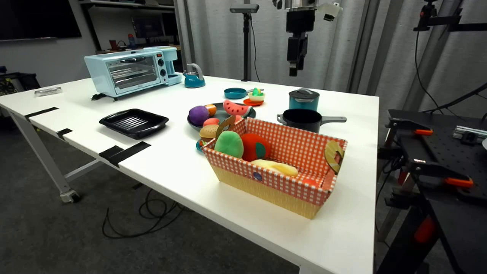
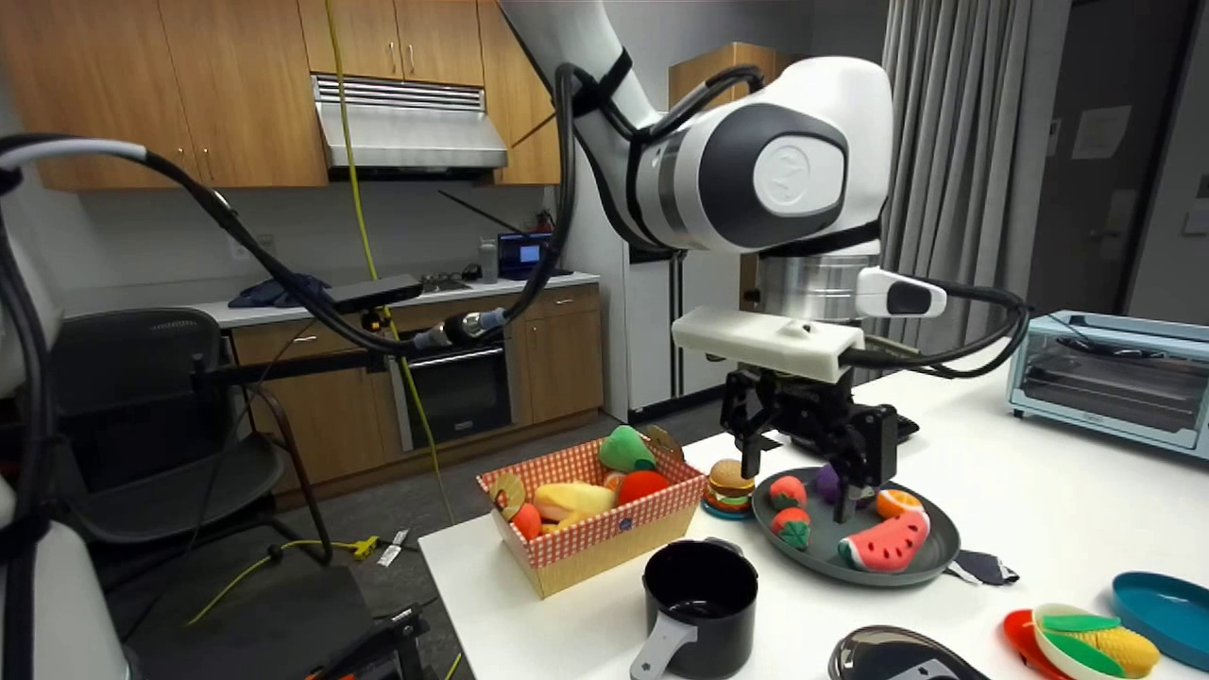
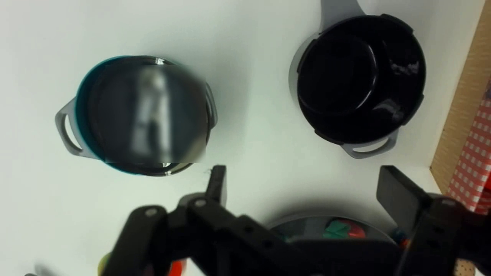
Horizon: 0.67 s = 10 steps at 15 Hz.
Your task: Transfer the lid from the black pot to the blue pot
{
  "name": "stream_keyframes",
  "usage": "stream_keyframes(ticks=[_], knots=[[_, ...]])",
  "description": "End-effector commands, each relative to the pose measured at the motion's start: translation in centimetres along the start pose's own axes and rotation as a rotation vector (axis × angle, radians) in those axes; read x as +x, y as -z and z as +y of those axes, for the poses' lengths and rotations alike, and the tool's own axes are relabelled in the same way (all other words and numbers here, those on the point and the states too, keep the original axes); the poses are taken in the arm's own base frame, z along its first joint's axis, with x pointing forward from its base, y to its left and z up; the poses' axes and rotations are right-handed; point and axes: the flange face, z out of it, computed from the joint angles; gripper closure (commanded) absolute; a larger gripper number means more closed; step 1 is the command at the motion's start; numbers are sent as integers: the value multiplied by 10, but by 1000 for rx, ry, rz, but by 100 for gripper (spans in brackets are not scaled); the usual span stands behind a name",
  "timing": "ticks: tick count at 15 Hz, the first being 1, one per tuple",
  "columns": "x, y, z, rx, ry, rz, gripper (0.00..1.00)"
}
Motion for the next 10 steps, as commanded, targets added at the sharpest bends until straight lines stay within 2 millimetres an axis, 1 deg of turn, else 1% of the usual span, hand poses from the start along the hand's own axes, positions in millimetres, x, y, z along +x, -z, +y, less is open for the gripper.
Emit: stream_keyframes(ticks=[1, 3, 6, 10], knots=[[-6, 42, -12, 1, -39, 21, 0], [-5, 61, -17, 2, -53, 44, 0], [-4, 84, -25, 2, -68, 79, 0], [-2, 101, -34, 4, -98, 114, 0]])
